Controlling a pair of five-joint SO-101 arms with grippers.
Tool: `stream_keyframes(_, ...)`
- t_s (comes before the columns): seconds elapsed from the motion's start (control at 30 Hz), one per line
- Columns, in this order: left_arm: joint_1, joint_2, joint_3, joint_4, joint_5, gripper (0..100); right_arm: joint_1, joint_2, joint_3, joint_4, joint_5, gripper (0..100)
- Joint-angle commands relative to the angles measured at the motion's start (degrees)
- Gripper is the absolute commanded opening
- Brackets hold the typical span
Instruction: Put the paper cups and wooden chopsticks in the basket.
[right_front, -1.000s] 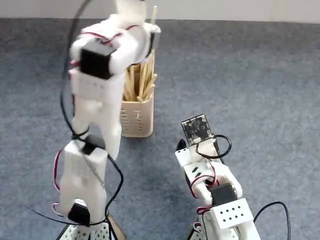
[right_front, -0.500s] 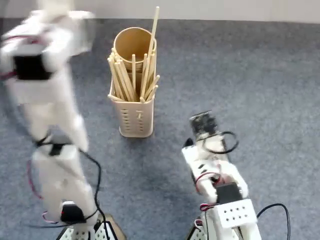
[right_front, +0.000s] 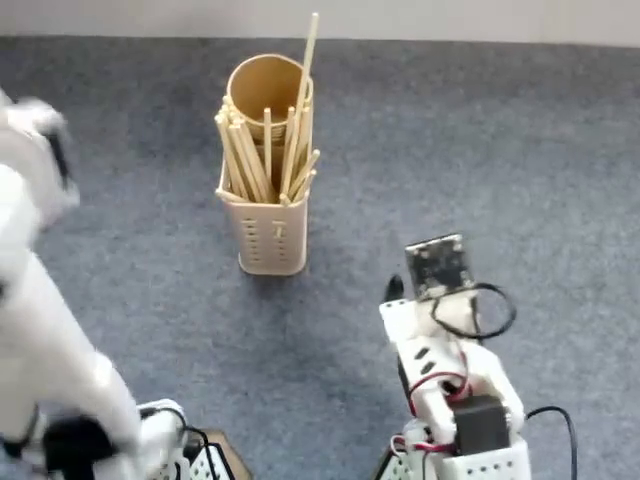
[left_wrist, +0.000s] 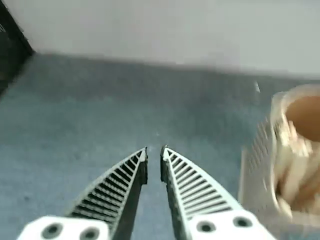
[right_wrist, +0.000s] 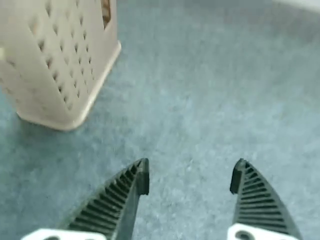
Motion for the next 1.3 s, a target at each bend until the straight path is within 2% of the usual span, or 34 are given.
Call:
stream_keyframes(0.0, 5.5, -19.1, 43.2, -10.4, -0.4, 9, 0.2, -8.9, 10.8, -3.1, 0.5, 26.6)
stream_keyframes(0.13, 5.8, -39.9, 82.3, -33.5, -0.4, 11, 0.3, -10.6, 15.1, -3.2, 0.5, 26.6)
stream_keyframes(0.2, 5.6, -49.9, 96.0, -42.4, -2.1, 13, 0.3, -9.5, 15.1, -3.4, 0.5, 26.6)
stream_keyframes(0.33, 5.6, -66.9, 113.5, -49.2, -4.4, 16, 0.4, -10.9, 19.5, -3.2, 0.5, 26.6)
stream_keyframes(0.5, 5.5, -81.5, 127.1, -48.1, -4.7, 17, 5.0, -10.9, 27.2, 0.8, 0.5, 26.6)
stream_keyframes(0.67, 5.6, -76.8, 129.6, -47.8, -4.5, 17, 15.2, -10.9, 26.7, 10.1, 0.5, 26.6)
stream_keyframes(0.77, 5.6, -74.9, 129.7, -47.1, -4.7, 17, 18.9, -10.9, 26.5, 14.4, 0.4, 26.6)
stream_keyframes(0.9, 5.6, -74.4, 129.7, -40.6, -4.7, 17, 19.6, -10.9, 26.5, 14.1, 0.4, 26.6)
stream_keyframes(1.03, 5.6, -74.8, 129.5, -29.1, -4.6, 17, 19.6, -10.9, 26.5, 14.1, 0.4, 26.6)
stream_keyframes(1.27, 5.6, -78.5, 129.5, -27.3, -4.6, 17, 19.6, -10.9, 26.5, 14.1, 0.4, 26.6)
